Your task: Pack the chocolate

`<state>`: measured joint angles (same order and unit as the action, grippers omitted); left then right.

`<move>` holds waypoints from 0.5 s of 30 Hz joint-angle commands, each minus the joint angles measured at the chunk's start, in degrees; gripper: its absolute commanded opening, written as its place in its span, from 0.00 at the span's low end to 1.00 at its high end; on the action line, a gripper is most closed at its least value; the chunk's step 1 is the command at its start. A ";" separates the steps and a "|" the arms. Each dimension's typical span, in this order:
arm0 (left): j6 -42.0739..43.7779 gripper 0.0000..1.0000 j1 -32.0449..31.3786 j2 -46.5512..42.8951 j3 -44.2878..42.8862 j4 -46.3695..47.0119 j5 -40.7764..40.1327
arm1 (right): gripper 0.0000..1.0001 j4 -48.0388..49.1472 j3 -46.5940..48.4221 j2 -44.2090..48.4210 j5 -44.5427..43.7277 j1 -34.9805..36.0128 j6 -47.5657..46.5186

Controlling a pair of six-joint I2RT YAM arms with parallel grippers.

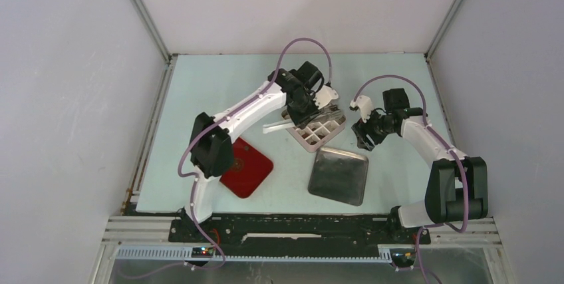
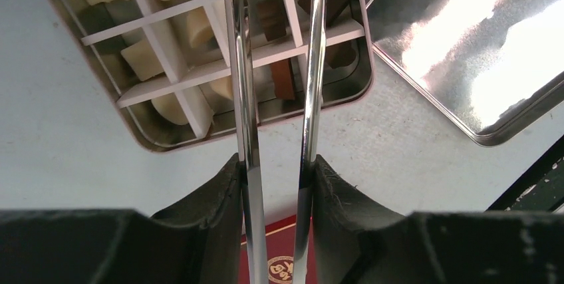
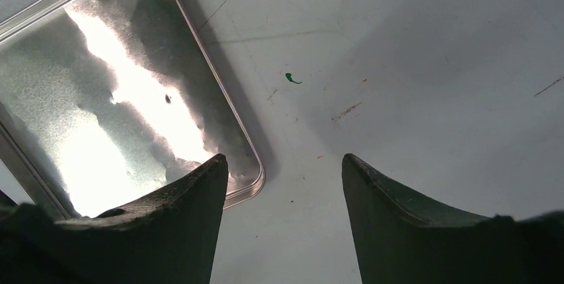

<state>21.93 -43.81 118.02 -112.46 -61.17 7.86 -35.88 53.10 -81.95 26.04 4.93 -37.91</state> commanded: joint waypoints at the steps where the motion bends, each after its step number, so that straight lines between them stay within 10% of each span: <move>1: -1.26 0.25 -0.75 0.48 -3.16 -0.61 1.00 | 0.66 0.99 1.37 0.87 -0.60 -0.58 0.56; 15: -1.04 0.36 -0.91 -1.05 3.61 0.33 -0.54 | 0.66 0.63 1.39 0.38 0.49 -0.77 0.21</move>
<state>21.43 -44.40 119.20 -108.68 -61.60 7.57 -35.88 53.10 -81.95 25.85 4.36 -37.91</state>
